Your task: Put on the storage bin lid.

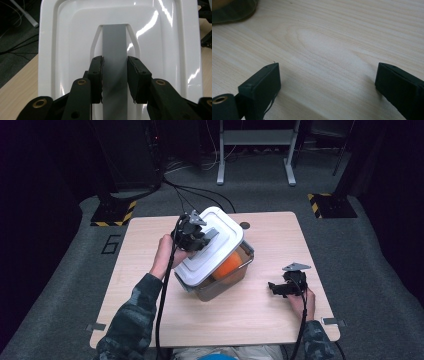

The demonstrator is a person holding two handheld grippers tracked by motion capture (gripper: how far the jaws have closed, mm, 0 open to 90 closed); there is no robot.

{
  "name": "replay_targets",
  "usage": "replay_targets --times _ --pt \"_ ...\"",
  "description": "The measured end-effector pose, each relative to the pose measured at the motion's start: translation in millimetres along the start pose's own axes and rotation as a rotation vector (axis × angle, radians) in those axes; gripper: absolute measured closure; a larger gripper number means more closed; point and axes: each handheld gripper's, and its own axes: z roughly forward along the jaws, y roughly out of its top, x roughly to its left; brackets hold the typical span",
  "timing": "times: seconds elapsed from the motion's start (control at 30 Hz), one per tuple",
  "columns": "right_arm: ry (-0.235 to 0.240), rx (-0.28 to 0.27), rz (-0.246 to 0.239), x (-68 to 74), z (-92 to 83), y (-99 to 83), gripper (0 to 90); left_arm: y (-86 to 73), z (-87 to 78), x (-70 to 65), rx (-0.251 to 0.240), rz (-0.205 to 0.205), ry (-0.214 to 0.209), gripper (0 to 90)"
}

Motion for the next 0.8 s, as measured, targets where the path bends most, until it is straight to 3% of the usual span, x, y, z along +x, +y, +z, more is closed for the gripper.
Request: replay_targets --times 0.4,0.8 --pt "-0.002 0.000 0.000 0.0 0.1 0.1 5.7 8.3 26.3 -15.1 0.074 0.047 -0.052 66.5" --pt "-0.001 -0.002 0.004 0.2 0.1 0.1 5.7 7.9 50.8 -20.8 0.133 0.040 -0.063 66.4"
